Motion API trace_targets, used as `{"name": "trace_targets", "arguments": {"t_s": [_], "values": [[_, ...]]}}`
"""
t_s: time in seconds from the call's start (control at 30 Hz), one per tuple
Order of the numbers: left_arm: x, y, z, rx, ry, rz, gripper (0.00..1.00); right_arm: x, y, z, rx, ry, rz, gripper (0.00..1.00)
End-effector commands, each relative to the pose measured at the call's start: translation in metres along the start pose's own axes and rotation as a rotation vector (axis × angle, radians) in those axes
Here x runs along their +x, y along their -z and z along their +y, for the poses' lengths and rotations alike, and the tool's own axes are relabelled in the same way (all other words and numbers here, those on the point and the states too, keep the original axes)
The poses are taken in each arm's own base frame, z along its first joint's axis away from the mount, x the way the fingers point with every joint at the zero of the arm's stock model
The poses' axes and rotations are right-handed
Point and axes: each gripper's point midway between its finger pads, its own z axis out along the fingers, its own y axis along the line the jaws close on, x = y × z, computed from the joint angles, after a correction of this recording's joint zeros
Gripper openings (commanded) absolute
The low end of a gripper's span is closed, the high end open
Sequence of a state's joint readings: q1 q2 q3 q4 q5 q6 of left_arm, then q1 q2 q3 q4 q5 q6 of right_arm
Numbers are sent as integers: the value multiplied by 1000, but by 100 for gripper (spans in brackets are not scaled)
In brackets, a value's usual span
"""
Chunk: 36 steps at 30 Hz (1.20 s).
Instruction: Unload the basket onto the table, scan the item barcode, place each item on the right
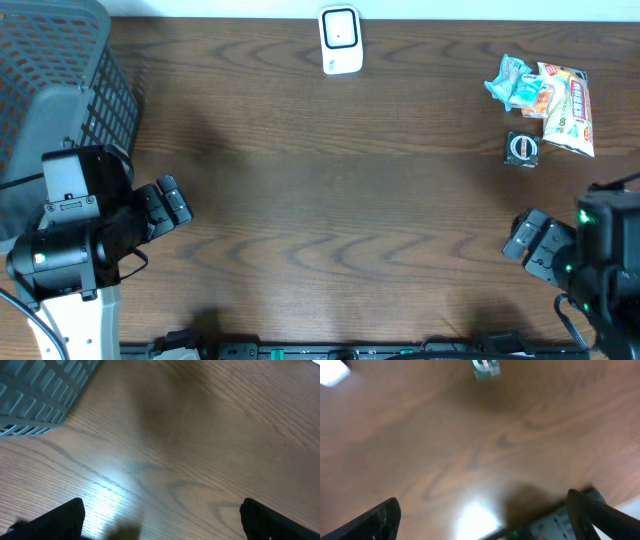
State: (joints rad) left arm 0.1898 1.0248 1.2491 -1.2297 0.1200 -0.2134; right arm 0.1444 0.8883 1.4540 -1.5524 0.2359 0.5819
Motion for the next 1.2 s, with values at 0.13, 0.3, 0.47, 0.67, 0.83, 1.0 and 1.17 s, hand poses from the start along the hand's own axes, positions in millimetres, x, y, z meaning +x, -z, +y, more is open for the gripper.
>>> {"name": "trace_targets", "arguments": {"t_s": [0.13,0.3,0.47,0.67,0.83,1.0,1.17], "values": [[-1,0,4,-19,14,-3,98,-2,6,18,-173,147,-139,99],[-1,0,4,-19,14,-3,98,10,-4,34,-325,260,-231,99],[-1,0,4,-19,14,-3,98,20,-19,35,-384,285,-338,99],[-1,0,4,-19,14,-3,98,31,-31,46,-471,397,-428,99],[-1,0,4,-19,14,-3,98,34,-52,52,-497,409,-434,99],[-1,0,4,-19,14,-3,98,37,-62,52,-503,410,-466,99],[-1,0,4,-19,14,-3,98,43,-67,51,-513,412,-502,99]]}}
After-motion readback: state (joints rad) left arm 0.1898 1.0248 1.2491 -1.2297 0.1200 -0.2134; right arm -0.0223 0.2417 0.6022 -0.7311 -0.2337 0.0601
